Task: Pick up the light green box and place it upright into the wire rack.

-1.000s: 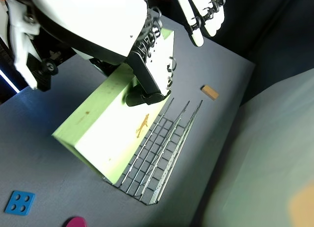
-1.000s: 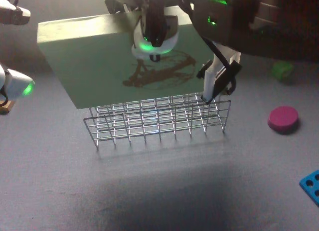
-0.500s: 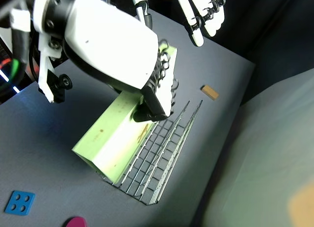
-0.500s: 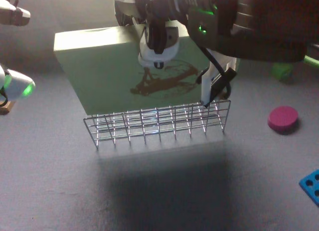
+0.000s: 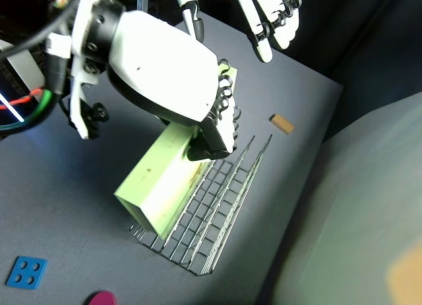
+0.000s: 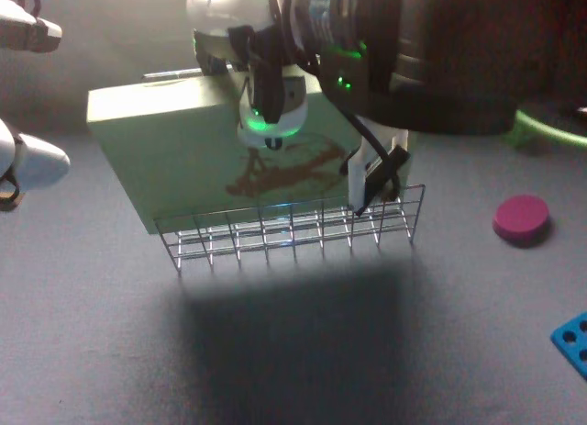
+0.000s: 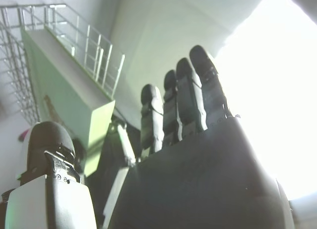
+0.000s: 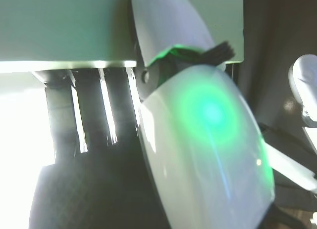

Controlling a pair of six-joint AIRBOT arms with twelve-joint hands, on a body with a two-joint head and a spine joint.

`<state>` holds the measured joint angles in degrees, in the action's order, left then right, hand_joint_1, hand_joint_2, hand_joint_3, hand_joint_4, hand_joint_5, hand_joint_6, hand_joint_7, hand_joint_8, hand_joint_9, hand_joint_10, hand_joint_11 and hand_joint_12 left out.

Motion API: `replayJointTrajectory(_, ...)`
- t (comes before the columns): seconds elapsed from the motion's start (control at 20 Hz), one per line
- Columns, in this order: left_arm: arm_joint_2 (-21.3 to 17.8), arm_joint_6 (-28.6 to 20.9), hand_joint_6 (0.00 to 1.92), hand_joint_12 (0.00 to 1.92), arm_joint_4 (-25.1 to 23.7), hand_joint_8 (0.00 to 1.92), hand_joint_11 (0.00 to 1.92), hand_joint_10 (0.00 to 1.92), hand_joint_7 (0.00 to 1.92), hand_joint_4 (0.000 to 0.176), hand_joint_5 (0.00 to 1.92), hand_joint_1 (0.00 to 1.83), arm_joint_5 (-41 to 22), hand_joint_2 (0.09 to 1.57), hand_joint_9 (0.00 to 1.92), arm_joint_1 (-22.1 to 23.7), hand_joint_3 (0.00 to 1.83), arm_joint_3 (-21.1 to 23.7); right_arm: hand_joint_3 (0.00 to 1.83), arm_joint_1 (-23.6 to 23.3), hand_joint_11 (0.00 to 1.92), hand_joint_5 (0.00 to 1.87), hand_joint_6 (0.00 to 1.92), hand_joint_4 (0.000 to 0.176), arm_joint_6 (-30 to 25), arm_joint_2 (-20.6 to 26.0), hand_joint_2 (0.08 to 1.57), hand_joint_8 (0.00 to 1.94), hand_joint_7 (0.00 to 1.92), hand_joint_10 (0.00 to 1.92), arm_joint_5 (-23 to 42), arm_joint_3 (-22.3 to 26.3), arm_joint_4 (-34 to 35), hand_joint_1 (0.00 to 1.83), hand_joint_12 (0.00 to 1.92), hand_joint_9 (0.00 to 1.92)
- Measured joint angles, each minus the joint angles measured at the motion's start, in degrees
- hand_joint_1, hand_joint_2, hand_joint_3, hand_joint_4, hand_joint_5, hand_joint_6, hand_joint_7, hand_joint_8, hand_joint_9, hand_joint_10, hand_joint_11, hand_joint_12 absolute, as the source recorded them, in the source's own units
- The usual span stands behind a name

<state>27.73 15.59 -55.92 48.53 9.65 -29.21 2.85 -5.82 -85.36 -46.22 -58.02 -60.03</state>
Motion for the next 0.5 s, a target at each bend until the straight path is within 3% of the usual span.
replayJointTrajectory(0.1, 0.0, 0.0, 0.0, 0.53, -0.1, 0.0, 0.0, 0.0, 0.15, 0.079, 0.22, 0.47, 0.1, 1.09, 0.15, 0.0, 0.0, 0.0, 0.0, 1.0, 0.69, 0.75, 1.13, 0.0, 0.0, -0.5, 1.21, 1.27, 0.82, 1.58, 0.7, -1.5, 0.9, 1.35, 1.61, 0.75)
replayJointTrajectory(0.2, 0.0, 0.0, 0.0, 0.52, -0.1, 0.0, 0.0, 0.0, 0.14, 0.079, 0.22, 0.47, 0.2, 1.09, 0.15, 0.0, 0.0, 0.0, 0.0, 1.7, 0.7, 0.81, 1.13, 0.0, 0.0, -1.2, 1.19, 1.33, 0.88, 1.38, 1.3, -3.1, 1.4, 1.2, 1.6, 0.78)
replayJointTrajectory(0.5, 1.5, -0.5, 0.0, 0.52, -0.1, 0.0, 0.0, 0.0, 0.15, 0.079, 0.22, 0.47, 0.2, 1.09, 0.15, -1.1, 0.0, 0.7, 0.0, 4.3, 0.71, 0.79, 1.14, 0.0, 0.0, -3.0, 1.19, 1.32, 0.89, 1.36, 2.9, -6.0, 1.8, 1.2, 1.6, 0.79)
